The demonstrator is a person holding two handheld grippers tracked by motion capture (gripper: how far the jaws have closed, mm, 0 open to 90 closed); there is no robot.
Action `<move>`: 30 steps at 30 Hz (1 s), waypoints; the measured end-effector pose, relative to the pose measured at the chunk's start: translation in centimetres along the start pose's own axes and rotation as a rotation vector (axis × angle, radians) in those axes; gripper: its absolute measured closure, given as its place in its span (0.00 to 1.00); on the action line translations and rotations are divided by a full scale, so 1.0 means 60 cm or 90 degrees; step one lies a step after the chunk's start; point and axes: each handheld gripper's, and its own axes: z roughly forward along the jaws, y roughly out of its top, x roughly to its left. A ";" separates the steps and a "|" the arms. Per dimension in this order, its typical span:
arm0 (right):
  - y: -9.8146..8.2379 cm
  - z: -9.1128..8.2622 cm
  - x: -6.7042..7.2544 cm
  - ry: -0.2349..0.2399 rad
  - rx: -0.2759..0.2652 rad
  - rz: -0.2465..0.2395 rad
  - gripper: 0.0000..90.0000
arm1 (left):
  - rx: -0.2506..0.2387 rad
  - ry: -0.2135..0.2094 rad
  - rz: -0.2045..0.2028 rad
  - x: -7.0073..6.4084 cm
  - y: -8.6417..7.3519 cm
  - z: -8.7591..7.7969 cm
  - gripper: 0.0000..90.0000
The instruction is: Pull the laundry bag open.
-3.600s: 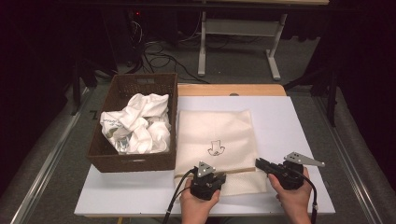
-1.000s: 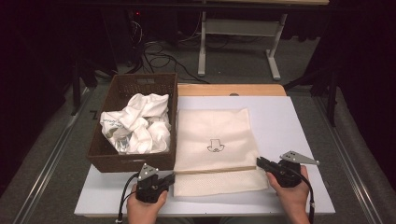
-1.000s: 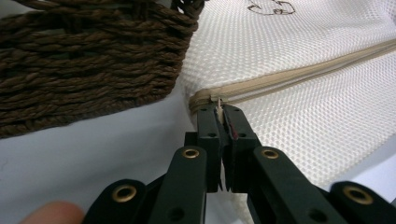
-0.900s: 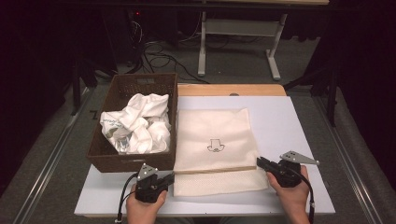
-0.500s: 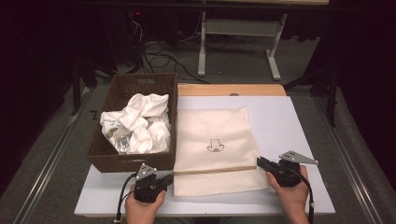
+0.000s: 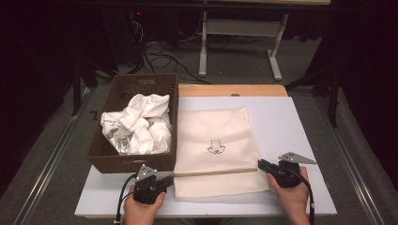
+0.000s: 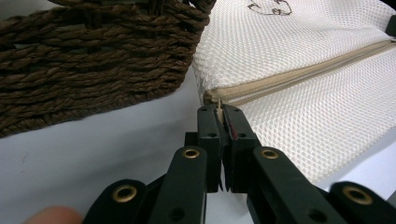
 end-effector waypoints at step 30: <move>-0.017 0.025 -0.003 -0.016 0.059 -0.011 0.95 | 0.013 0.011 0.019 0.002 -0.004 0.006 0.96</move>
